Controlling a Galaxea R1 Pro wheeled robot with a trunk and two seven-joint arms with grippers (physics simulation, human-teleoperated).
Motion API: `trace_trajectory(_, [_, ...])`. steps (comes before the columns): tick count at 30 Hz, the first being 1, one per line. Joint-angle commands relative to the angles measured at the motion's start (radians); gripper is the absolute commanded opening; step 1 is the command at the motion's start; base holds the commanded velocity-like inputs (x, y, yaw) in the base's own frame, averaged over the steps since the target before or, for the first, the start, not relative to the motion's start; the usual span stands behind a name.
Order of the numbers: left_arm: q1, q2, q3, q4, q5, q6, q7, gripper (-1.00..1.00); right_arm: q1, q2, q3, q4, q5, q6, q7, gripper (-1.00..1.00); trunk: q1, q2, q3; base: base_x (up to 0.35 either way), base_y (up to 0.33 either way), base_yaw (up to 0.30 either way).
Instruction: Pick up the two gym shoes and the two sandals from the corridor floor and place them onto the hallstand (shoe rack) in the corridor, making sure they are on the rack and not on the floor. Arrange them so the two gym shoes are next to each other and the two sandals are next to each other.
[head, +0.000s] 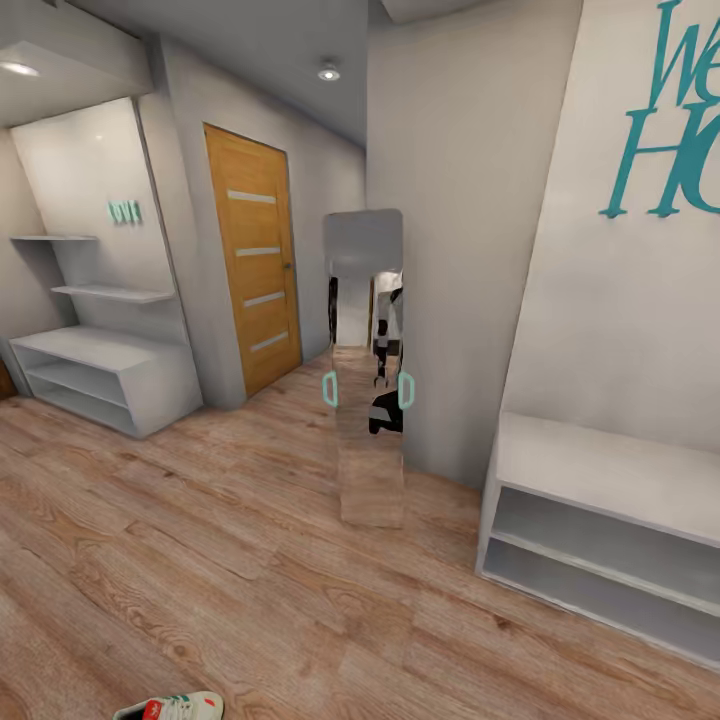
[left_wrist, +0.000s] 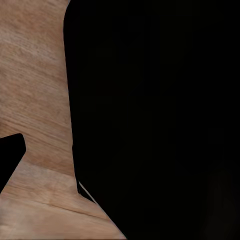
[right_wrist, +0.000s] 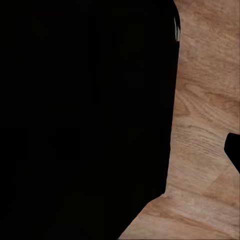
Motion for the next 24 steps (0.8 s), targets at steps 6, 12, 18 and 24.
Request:
trace_trajectory(6, [0.0, -0.002, 0.002, -0.011, 0.002, -0.017, -0.002, 1.0, -0.016, 0.027, -0.001, -0.028, 0.0, -0.007, -0.003, 1.0, 0.0, 0.0, 0.0, 0.0, 0.0, 0.0])
trace_trajectory(12, [0.0, -0.002, 0.004, -0.011, 0.004, -0.006, -0.002, 1.0, -0.018, 0.029, -0.001, -0.03, 0.0, -0.002, -0.003, 1.0, 0.0, 0.0, 0.0, 0.0, 0.0, 0.0])
trace_trajectory(18, [0.0, -0.002, 0.004, -0.011, 0.005, -0.005, -0.002, 1.0, -0.02, 0.03, -0.001, -0.034, 0.0, -0.002, -0.003, 1.0, 0.0, 0.0, 0.0, 0.0, 0.0, 0.0])
trace_trajectory(24, [0.0, -0.003, 0.006, -0.011, 0.007, -0.005, -0.002, 1.0, -0.02, 0.031, -0.002, -0.035, 0.0, -0.003, -0.003, 1.0, 0.0, 0.0, 0.0, 0.0, 0.0, 0.0])
